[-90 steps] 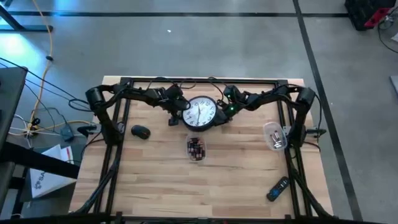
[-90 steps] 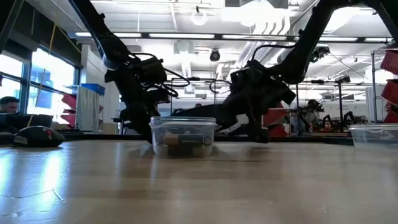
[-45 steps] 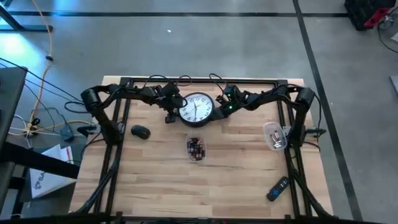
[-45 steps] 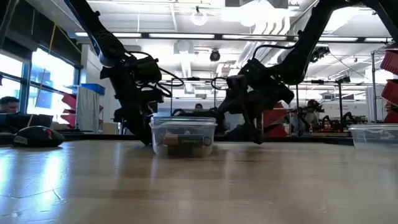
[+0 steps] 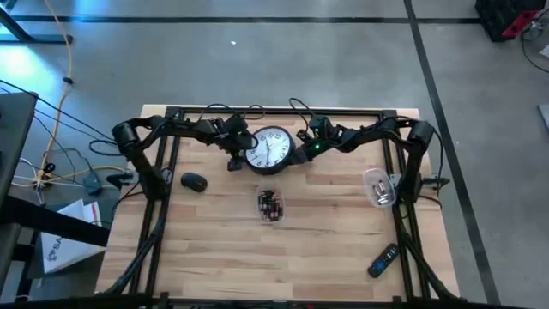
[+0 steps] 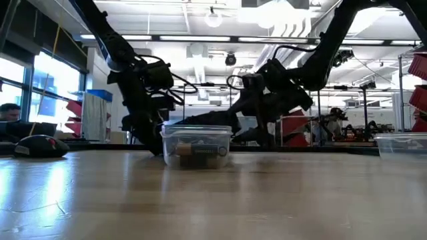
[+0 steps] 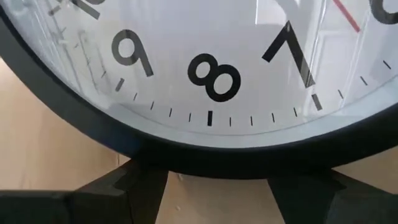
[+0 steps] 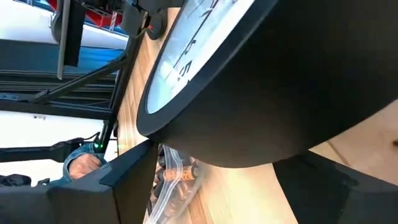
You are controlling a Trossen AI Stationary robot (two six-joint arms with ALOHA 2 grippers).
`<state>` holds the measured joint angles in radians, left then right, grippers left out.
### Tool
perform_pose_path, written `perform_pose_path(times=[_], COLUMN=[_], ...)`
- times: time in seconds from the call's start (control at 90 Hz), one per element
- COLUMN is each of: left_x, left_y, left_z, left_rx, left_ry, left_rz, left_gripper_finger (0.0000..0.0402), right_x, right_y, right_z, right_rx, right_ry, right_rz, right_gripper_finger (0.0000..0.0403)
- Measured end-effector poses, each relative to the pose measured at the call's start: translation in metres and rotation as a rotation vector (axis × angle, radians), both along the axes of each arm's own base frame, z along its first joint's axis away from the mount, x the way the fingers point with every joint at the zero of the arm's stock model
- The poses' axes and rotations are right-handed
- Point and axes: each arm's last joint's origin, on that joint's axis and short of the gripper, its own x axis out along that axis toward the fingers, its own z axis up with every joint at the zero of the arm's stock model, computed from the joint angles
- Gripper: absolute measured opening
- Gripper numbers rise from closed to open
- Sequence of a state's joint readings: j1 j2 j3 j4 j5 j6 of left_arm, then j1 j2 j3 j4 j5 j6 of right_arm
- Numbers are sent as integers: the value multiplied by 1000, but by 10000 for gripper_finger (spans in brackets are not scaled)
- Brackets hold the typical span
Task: Insert battery
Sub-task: Move the wall clock to the top of the table
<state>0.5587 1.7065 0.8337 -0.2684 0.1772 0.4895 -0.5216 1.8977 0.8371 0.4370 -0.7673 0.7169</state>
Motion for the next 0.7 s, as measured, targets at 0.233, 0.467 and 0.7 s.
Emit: perform_pose_path(times=[0.233,0.467,0.7], left_x=[-2,-9,-22], left_y=[-4,-13,-35], left_z=[-2,-9,0], left_rx=[-31,-43,-22], left_ry=[0,-25,-24], left_rz=[23,66,67], left_gripper_finger=[239,228,194], right_x=[4,14,20], right_y=[7,25,36], right_z=[1,1,1], right_rx=[-35,-97,-159], right_ry=[-9,-11,-8], right_rz=[9,29,8], right_gripper_finger=[282,282,282])
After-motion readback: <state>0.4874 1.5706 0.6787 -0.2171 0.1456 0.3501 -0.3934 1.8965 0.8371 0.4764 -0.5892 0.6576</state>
